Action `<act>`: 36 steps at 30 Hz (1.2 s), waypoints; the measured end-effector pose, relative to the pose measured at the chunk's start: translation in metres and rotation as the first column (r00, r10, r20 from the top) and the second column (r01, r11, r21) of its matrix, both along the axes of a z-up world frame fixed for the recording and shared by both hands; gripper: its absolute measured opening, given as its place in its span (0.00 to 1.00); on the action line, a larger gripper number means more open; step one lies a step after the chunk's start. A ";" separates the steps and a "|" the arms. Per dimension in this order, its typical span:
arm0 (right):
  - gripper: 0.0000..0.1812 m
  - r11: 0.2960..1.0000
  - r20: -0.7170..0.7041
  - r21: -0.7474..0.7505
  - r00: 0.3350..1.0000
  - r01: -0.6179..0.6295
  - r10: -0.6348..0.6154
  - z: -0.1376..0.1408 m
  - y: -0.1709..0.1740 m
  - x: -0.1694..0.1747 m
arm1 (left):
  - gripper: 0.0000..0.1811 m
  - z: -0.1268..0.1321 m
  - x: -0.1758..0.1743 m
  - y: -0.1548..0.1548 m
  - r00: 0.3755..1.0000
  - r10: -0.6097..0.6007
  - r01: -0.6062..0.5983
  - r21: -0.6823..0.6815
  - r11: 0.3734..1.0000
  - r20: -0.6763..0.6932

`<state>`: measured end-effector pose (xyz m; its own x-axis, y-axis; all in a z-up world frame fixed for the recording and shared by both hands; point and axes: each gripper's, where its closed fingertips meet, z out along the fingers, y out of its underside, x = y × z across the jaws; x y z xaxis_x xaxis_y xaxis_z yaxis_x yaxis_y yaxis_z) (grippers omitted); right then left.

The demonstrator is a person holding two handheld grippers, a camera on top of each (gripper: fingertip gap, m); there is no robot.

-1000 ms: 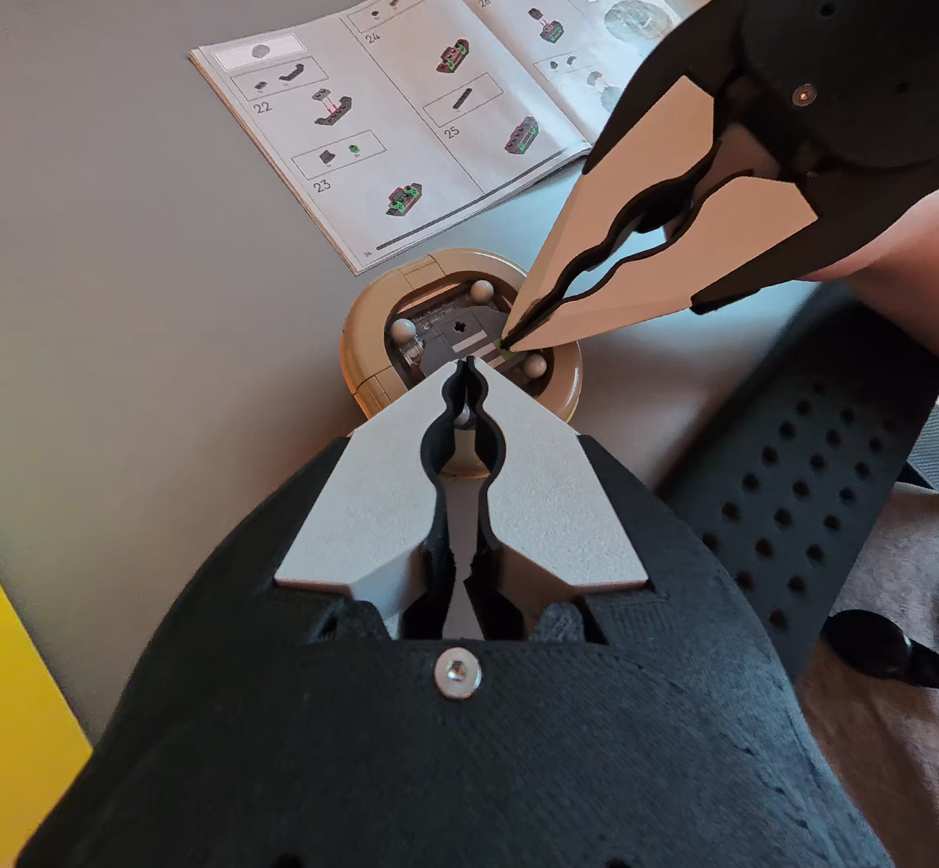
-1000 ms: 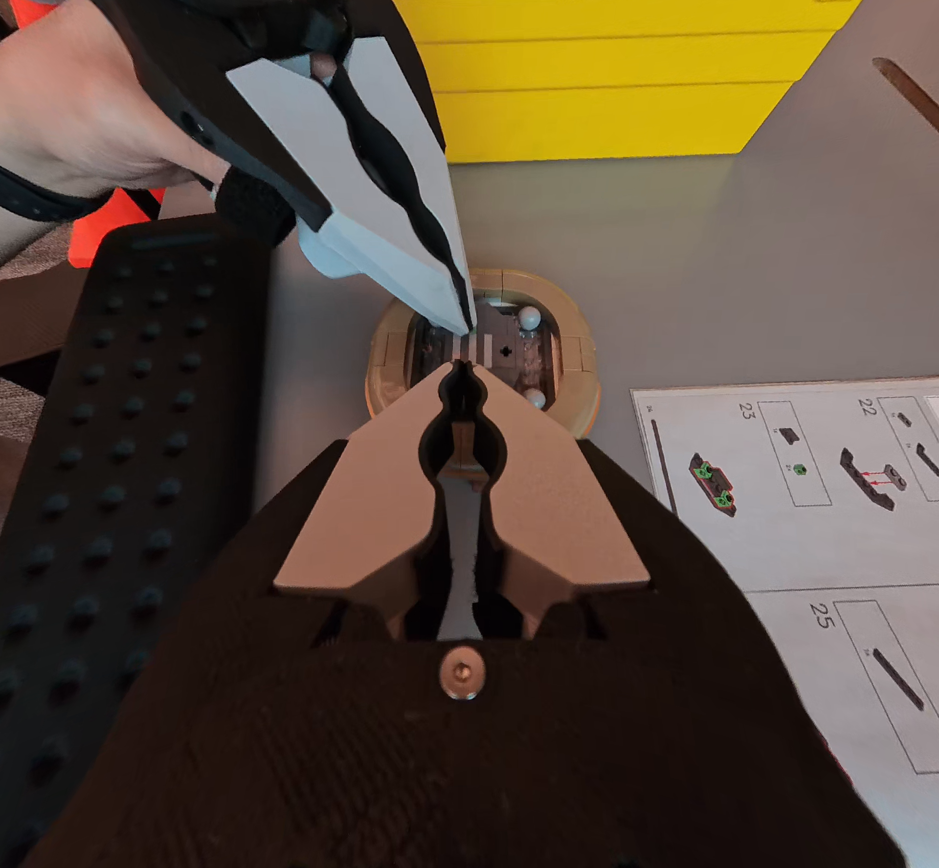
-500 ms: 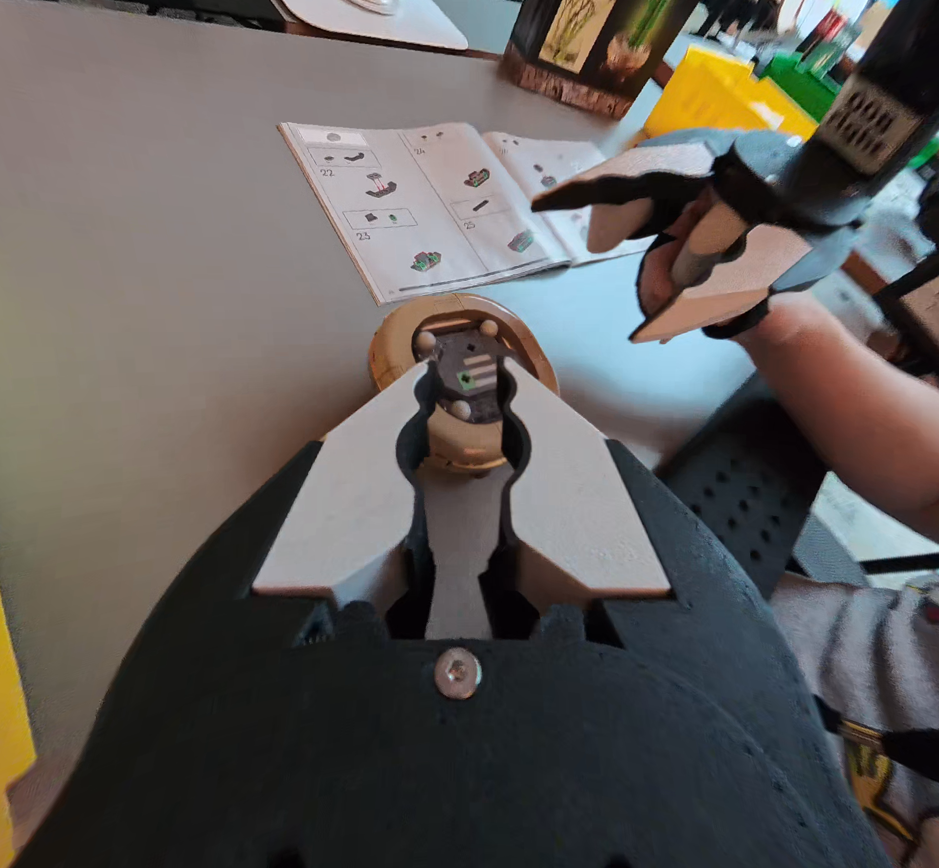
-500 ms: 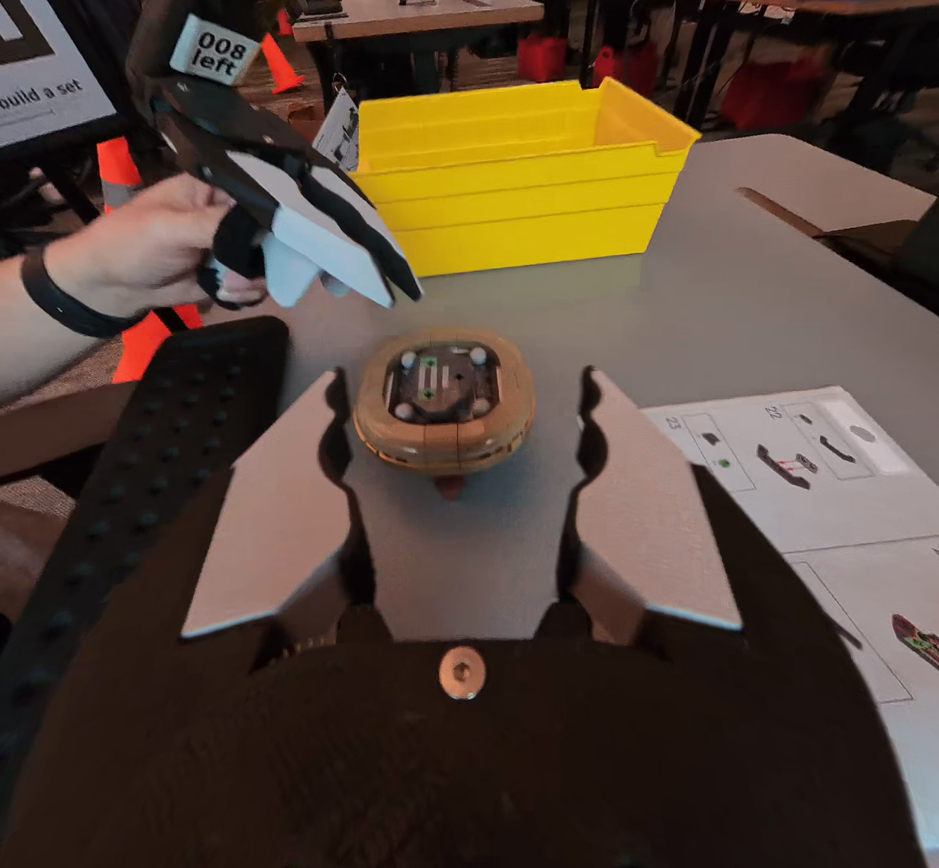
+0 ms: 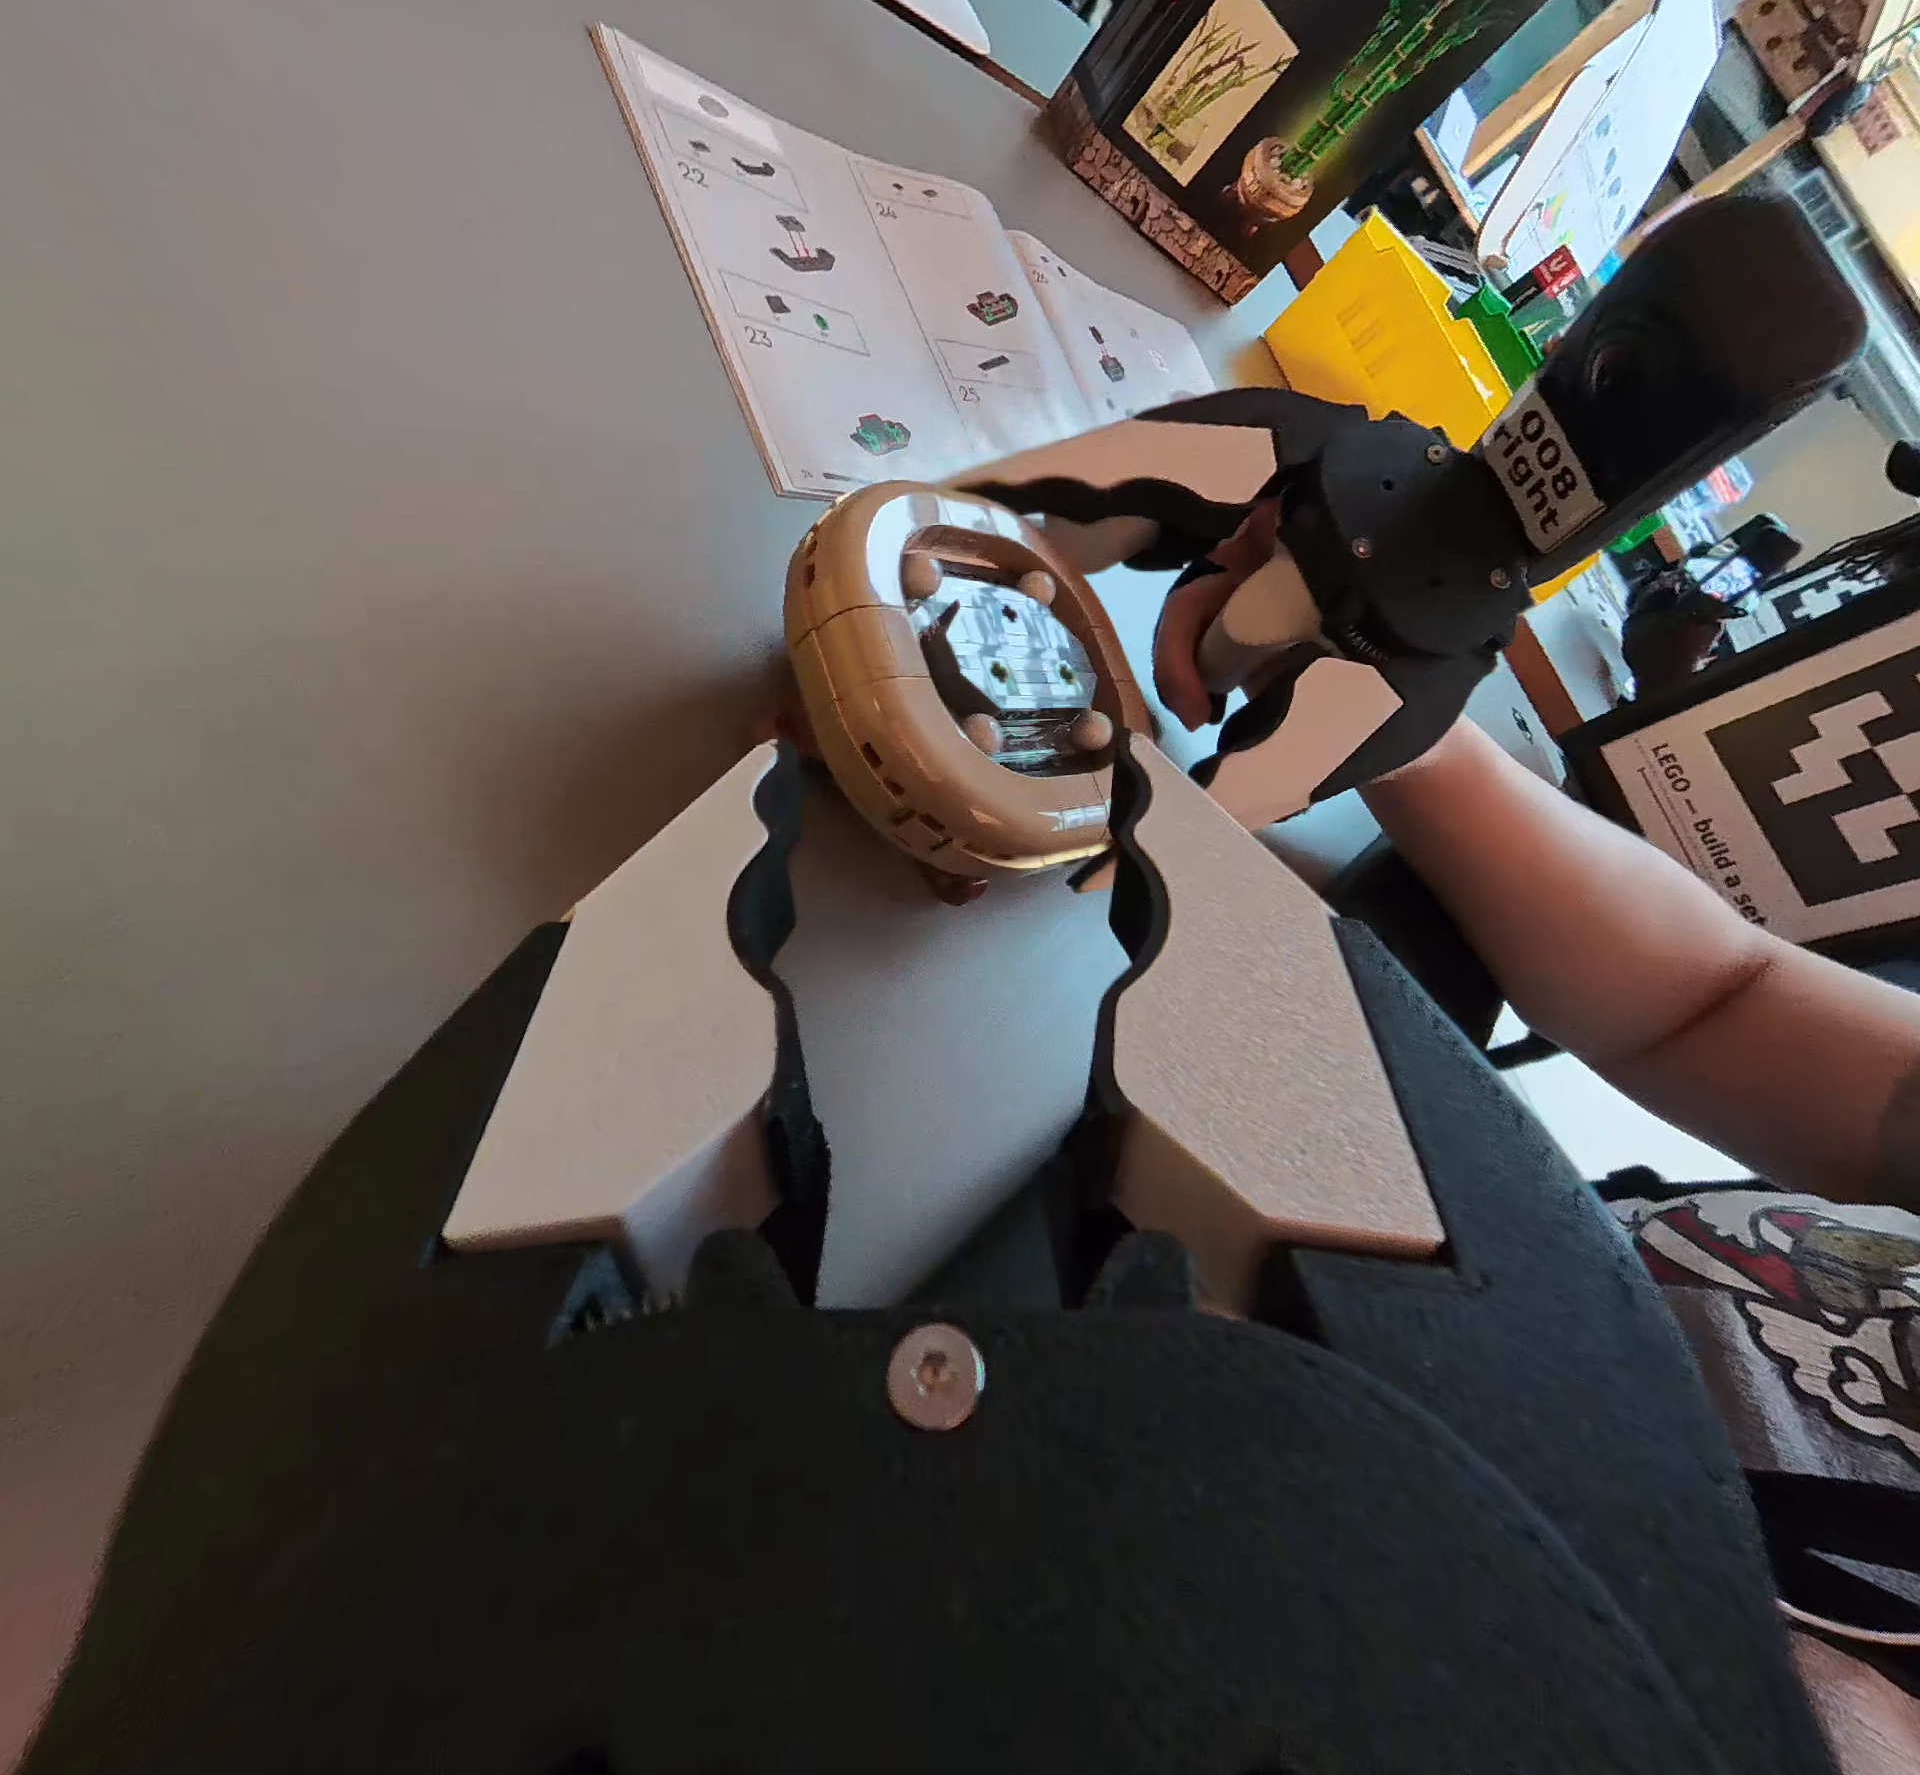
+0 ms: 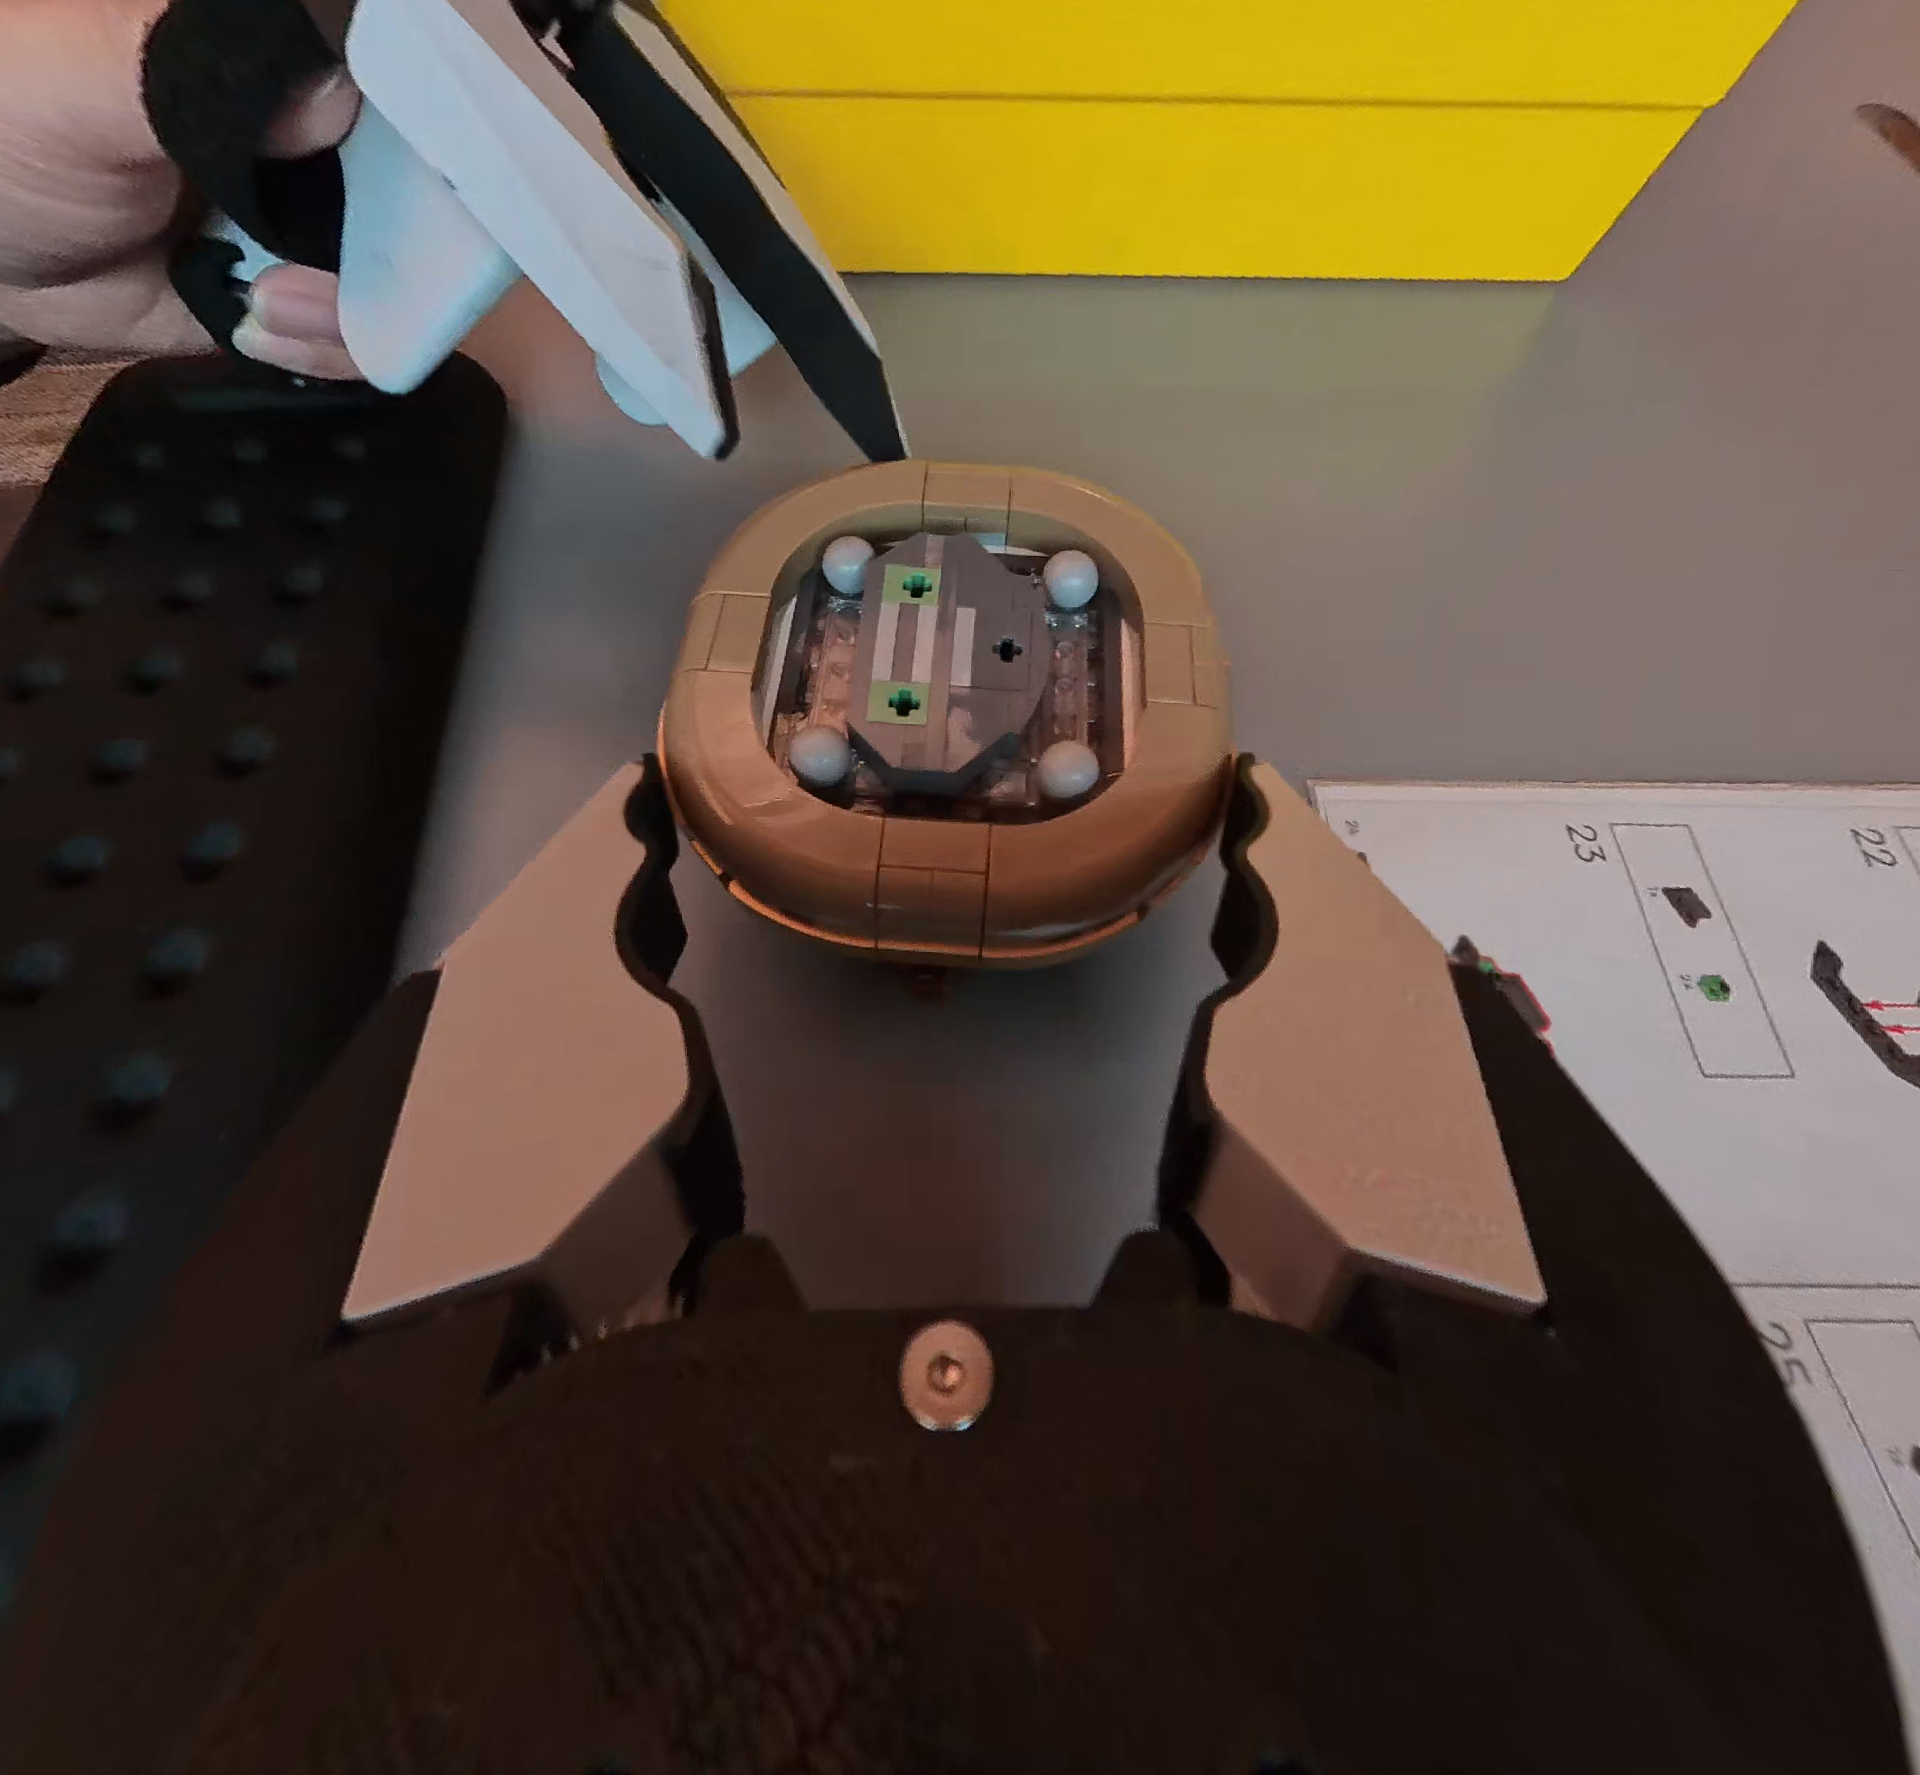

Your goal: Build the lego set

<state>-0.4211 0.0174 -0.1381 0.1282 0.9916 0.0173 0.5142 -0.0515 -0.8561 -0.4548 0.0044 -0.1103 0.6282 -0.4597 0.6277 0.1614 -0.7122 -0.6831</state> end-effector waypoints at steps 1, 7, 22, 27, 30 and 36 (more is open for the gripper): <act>0.58 1.000 0.001 -0.001 1.000 -0.001 0.001 0.000 0.000 0.000 | 0.33 -0.002 0.001 0.000 1.000 -0.007 0.008 -0.013 1.000 0.014; 0.57 1.000 -0.010 0.010 1.000 -0.008 0.008 0.001 0.000 0.001 | 0.35 -0.011 0.005 0.001 0.995 -0.043 0.054 -0.123 0.991 0.088; 0.57 1.000 -0.042 0.014 0.999 -0.020 0.021 0.001 0.000 0.001 | 0.31 -0.029 0.021 -0.002 0.993 -0.049 0.078 -0.274 0.959 0.111; 0.57 0.999 -0.040 0.044 0.999 -0.023 0.025 0.002 0.000 0.003 | 0.26 -0.027 0.028 -0.001 0.989 -0.042 0.083 -0.290 0.953 0.144; 0.57 0.987 -0.015 0.159 0.999 -0.033 0.035 0.006 -0.002 0.005 | 0.25 -0.025 0.029 -0.002 0.993 -0.042 0.069 -0.251 0.965 0.113; 0.57 0.887 -0.079 0.462 0.996 0.006 0.035 0.050 -0.008 0.008 | 0.23 0.012 0.032 -0.004 0.999 -0.022 0.022 0.000 1.000 0.038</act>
<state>-0.4130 0.0095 -0.0880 0.1351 0.8756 0.4637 0.4381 0.3670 -0.8206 -0.4227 0.0001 -0.0981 0.5936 -0.4728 0.6512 0.1716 -0.7163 -0.6764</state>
